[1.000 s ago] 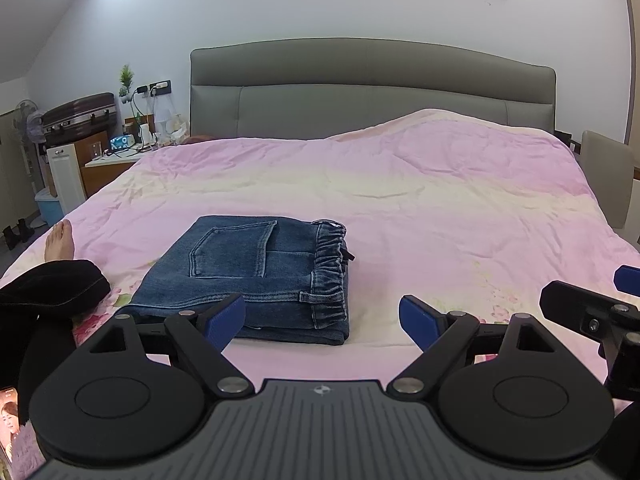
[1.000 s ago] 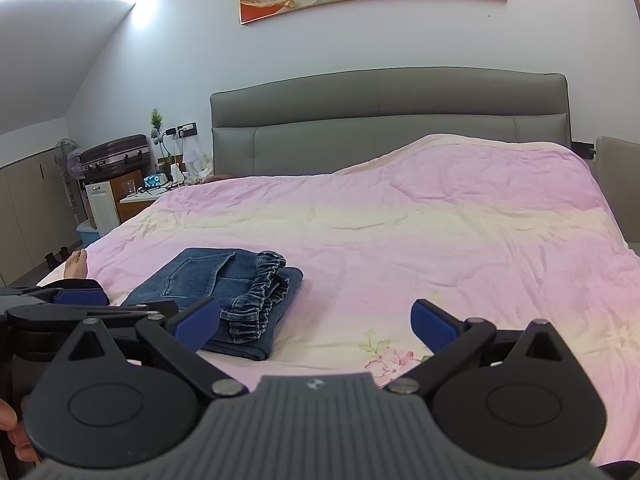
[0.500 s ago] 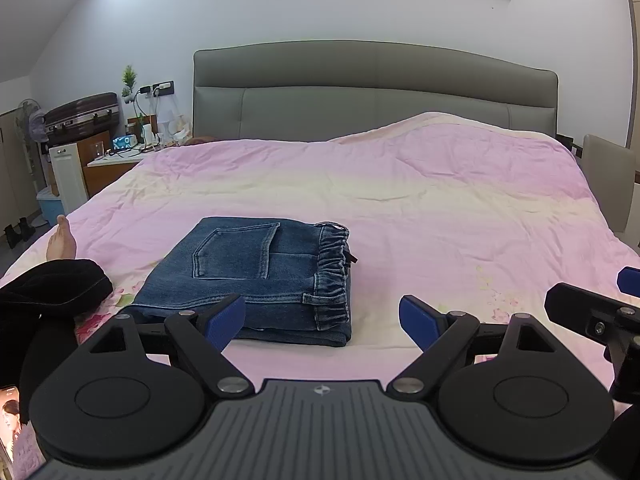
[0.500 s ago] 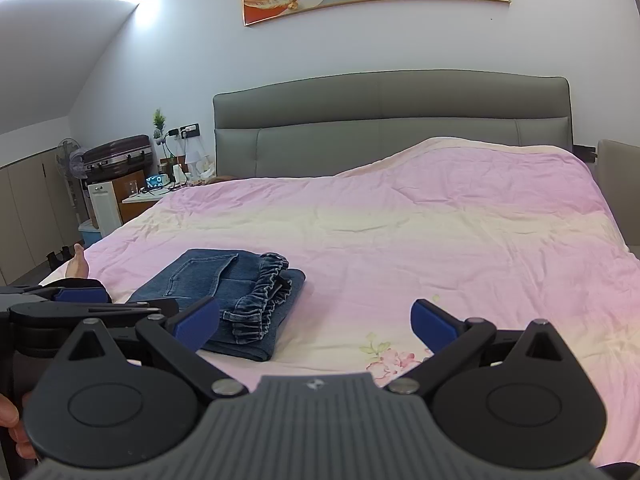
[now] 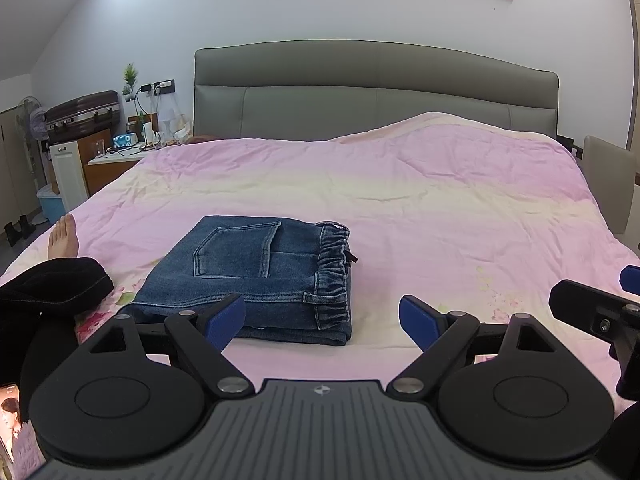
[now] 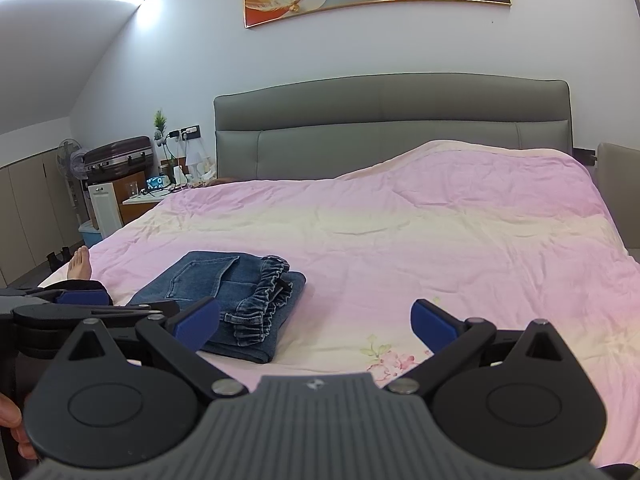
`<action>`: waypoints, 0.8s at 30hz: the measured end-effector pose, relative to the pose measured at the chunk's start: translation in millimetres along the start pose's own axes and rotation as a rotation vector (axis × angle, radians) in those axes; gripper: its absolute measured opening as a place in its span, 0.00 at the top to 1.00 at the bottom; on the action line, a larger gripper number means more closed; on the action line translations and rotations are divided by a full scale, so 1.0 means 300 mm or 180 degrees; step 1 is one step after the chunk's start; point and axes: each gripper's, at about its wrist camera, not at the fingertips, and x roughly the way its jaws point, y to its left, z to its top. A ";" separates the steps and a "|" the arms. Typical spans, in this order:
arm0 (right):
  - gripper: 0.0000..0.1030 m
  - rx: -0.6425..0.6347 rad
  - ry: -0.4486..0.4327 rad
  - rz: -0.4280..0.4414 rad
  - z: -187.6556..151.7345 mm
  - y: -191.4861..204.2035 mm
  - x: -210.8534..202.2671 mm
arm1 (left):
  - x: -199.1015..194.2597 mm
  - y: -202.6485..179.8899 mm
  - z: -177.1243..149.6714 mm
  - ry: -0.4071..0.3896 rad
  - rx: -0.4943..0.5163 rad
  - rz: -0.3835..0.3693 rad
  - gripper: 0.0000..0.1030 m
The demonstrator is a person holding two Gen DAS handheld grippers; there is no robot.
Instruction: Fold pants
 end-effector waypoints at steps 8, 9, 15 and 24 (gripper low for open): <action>0.05 -0.0001 -0.0001 0.0001 0.002 0.001 -0.001 | 0.001 -0.007 0.001 0.0024 -0.0012 0.0014 0.02; 0.05 0.0000 0.0001 0.0001 0.002 0.002 -0.001 | 0.000 -0.007 0.001 0.0025 -0.0016 0.0016 0.02; 0.05 0.0003 -0.0002 0.0002 0.003 0.000 -0.003 | 0.000 -0.009 0.005 0.0038 -0.0016 0.0020 0.02; 0.05 0.0049 0.0027 0.0021 0.010 -0.004 -0.004 | 0.001 -0.008 0.003 0.0049 -0.0031 0.0011 0.02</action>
